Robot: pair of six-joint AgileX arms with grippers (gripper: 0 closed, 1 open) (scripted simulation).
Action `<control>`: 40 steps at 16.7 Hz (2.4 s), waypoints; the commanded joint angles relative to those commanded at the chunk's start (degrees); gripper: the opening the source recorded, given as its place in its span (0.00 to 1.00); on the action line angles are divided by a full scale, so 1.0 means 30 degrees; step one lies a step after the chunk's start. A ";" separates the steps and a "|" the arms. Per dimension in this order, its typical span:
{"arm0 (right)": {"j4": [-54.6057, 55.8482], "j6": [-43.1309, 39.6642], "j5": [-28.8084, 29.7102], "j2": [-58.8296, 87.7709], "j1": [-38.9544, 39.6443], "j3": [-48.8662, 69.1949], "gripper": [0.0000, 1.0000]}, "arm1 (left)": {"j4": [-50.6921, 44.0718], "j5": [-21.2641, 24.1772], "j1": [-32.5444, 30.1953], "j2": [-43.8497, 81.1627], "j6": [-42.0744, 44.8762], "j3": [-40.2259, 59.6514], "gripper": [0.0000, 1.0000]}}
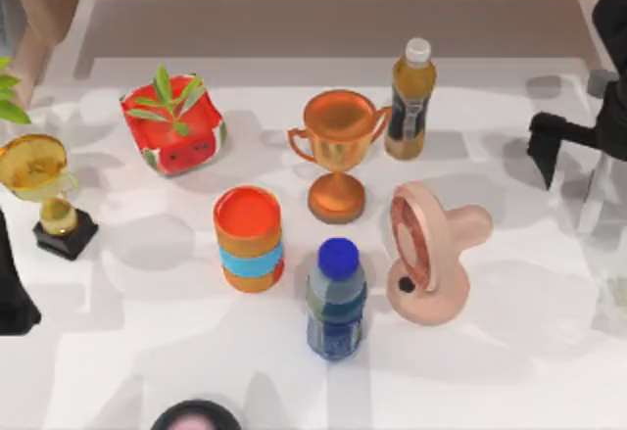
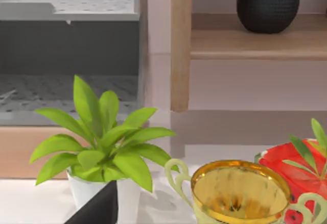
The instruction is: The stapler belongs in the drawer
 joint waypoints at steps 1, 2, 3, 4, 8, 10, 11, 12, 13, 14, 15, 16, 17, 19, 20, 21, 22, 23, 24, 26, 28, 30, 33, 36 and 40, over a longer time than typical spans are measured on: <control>0.0000 0.0000 0.0000 0.0000 0.0000 0.0000 0.92 | 0.0000 0.0000 0.0000 0.0000 0.0000 0.0000 1.00; 0.0000 0.0000 0.0000 0.0000 0.0000 0.0000 0.85 | 0.0000 0.0000 0.0000 0.0000 0.0000 0.0000 1.00; 0.0000 0.0000 0.0000 0.0000 0.0000 0.0000 0.77 | 0.0000 0.0000 0.0000 0.0000 0.0000 0.0000 1.00; 0.0000 0.0000 0.0000 0.0000 0.0000 0.0000 0.70 | 0.0000 0.0000 0.0000 0.0000 0.0000 0.0000 1.00; 0.0000 0.0000 0.0000 0.0000 0.0000 0.0000 0.40 | 0.0000 0.0000 0.0000 0.0000 0.0000 0.0000 1.00; 0.0000 0.0000 0.0000 0.0000 0.0000 0.0000 0.25 | 0.0000 0.0000 0.0000 0.0000 0.0000 0.0000 1.00; 0.0000 0.0000 0.0000 0.0000 0.0000 0.0000 0.17 | 0.0000 0.0000 0.0000 0.0000 0.0000 0.0000 1.00; 0.0000 0.0000 0.0000 0.0000 0.0000 0.0000 0.10 | 0.0000 0.0000 0.0000 0.0000 0.0000 0.0000 1.00; 0.0000 0.0000 0.0000 0.0000 0.0000 0.0000 0.02 | 0.0000 0.0000 0.0000 0.0000 0.0000 0.0000 1.00; 0.0000 0.0000 0.0000 0.0000 0.0000 0.0000 0.00 | 0.0000 0.0000 0.0000 0.0000 0.0000 0.0000 1.00; 0.0000 0.0000 0.0000 0.0000 0.0000 0.0000 0.00 | 0.0000 0.0000 0.0000 0.0000 0.0000 0.0000 1.00; 0.0000 0.0000 0.0000 0.0000 0.0000 0.0000 0.00 | 0.0000 0.0000 0.0000 0.0000 0.0000 0.0000 1.00; 0.0000 0.0000 0.0000 0.0000 0.0000 0.0000 0.00 | 0.0000 0.0000 0.0000 0.0000 0.0000 0.0000 1.00; 0.0000 0.0000 0.0000 0.0000 0.0000 0.0000 0.00 | 0.0000 0.0000 0.0000 0.0000 0.0000 0.0000 1.00; 0.0000 0.0000 0.0000 0.0000 0.0000 0.0000 0.00 | 0.0000 0.0000 0.0000 0.0000 0.0000 0.0000 1.00; 0.0000 0.0000 0.0000 0.0000 0.0000 0.0000 0.00 | 0.0000 0.0000 0.0000 0.0000 0.0000 0.0000 1.00; -0.0003 0.0012 0.0004 -0.0026 0.0016 -0.0006 0.00 | 0.0000 0.0000 0.0000 0.0000 0.0000 0.0000 1.00; 0.0002 0.0045 0.0012 -0.0040 0.0062 -0.0001 0.00 | 0.0000 0.0000 0.0000 0.0000 0.0000 0.0000 1.00; 0.0021 0.0205 0.0052 -0.0092 0.0297 0.0043 0.00 | 0.0000 0.0000 0.0000 0.0000 0.0000 0.0000 1.00; 0.0049 0.0714 0.0207 -0.0183 0.1339 0.0305 0.00 | 0.0000 0.0000 0.0000 0.0000 0.0000 0.0000 1.00; -0.0091 0.1279 0.0417 -0.0272 0.2709 0.0576 0.00 | 0.0000 0.0000 0.0000 0.0000 0.0000 0.0000 1.00; -0.0487 0.1682 0.0476 -0.0416 0.3392 0.0728 0.00 | 0.0000 0.0000 0.0000 0.0000 0.0000 0.0000 1.00; -0.1291 0.1554 0.0205 -0.0660 0.3011 0.0768 0.00 | 0.0000 0.0000 0.0000 0.0000 0.0000 0.0000 1.00; -0.1786 0.0679 0.0060 -0.0760 0.1128 0.0928 0.00 | 0.0000 0.0000 0.0000 0.0000 0.0000 0.0000 1.00; -0.1928 -0.0008 -0.0003 -0.0769 0.0006 0.1177 0.00 | 0.0000 0.0000 0.0000 0.0000 0.0000 0.0000 1.00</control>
